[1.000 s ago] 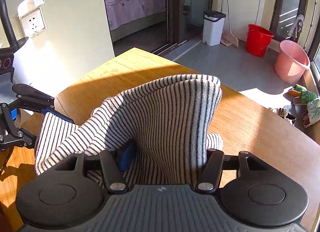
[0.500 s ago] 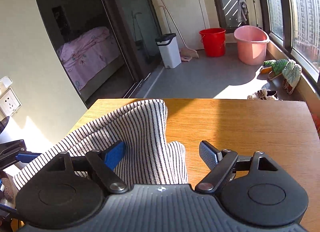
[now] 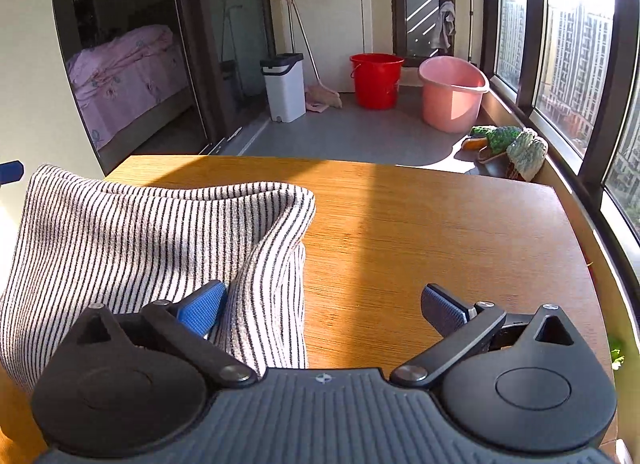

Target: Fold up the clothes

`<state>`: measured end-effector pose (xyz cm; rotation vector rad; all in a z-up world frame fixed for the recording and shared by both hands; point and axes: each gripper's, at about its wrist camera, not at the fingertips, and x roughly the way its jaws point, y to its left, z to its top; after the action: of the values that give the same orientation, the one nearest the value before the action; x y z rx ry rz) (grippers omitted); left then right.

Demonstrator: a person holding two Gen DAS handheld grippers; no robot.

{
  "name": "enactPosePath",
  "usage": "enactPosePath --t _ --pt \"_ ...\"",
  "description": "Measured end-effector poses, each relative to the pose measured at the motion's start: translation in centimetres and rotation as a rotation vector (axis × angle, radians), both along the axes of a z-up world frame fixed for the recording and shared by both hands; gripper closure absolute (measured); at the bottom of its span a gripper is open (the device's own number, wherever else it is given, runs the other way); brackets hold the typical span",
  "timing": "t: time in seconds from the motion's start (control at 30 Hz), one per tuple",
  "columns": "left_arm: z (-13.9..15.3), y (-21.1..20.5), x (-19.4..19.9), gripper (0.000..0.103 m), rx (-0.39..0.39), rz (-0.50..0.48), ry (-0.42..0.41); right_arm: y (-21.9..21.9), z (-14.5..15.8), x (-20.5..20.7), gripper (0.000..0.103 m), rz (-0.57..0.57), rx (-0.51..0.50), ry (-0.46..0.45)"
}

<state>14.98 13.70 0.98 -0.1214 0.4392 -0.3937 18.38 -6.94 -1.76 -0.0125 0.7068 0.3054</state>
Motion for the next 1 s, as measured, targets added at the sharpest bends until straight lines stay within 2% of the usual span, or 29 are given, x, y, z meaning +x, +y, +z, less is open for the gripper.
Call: enactPosePath --t 0.1,0.17,0.2,0.3,0.4,0.5,0.57,0.67,0.8,0.9,1.0 --pt "2.3 -2.3 -1.2 0.004 -0.03 -0.211 -0.102 0.3 -0.2 -0.3 0.0 -0.019 -0.011 -0.004" --pt "2.4 -4.7 -0.7 0.003 0.018 -0.323 -0.103 0.4 -0.3 -0.5 0.0 -0.032 -0.018 -0.007" --pt "1.8 -6.2 -0.1 0.003 0.068 -0.344 -0.085 0.5 -0.4 -0.6 0.0 -0.039 -0.021 -0.008" --pt "-1.2 -9.3 2.3 0.003 0.219 -0.32 -0.006 -0.3 0.6 -2.7 0.0 -0.056 0.037 -0.013" --pt "-4.3 -9.1 5.1 0.004 0.275 -0.244 0.088 -1.4 1.3 -5.9 0.0 -0.025 0.148 -0.004" --pt "-6.2 -7.4 6.5 0.003 0.194 -0.225 0.181 -2.6 0.5 -8.5 0.004 0.051 0.344 0.076" --pt "-6.7 -6.5 6.7 0.003 0.138 -0.215 0.217 -3.0 -0.7 -9.1 0.027 0.084 0.492 0.165" --pt "-7.0 -5.4 6.4 0.004 0.089 -0.204 0.255 -2.9 -2.4 -8.4 0.032 0.067 0.589 0.253" --pt "-7.1 -4.5 5.8 0.007 0.05 -0.205 0.296 -2.7 -3.8 -5.8 0.034 -0.001 0.57 0.29" --pt "-7.1 -4.1 5.0 0.009 0.025 -0.203 0.322 -2.6 -4.2 -4.4 0.034 -0.015 0.574 0.288" --pt "-7.0 -3.9 4.6 0.009 0.008 -0.197 0.339 -2.2 -3.8 -3.3 0.034 -0.029 0.537 0.258"
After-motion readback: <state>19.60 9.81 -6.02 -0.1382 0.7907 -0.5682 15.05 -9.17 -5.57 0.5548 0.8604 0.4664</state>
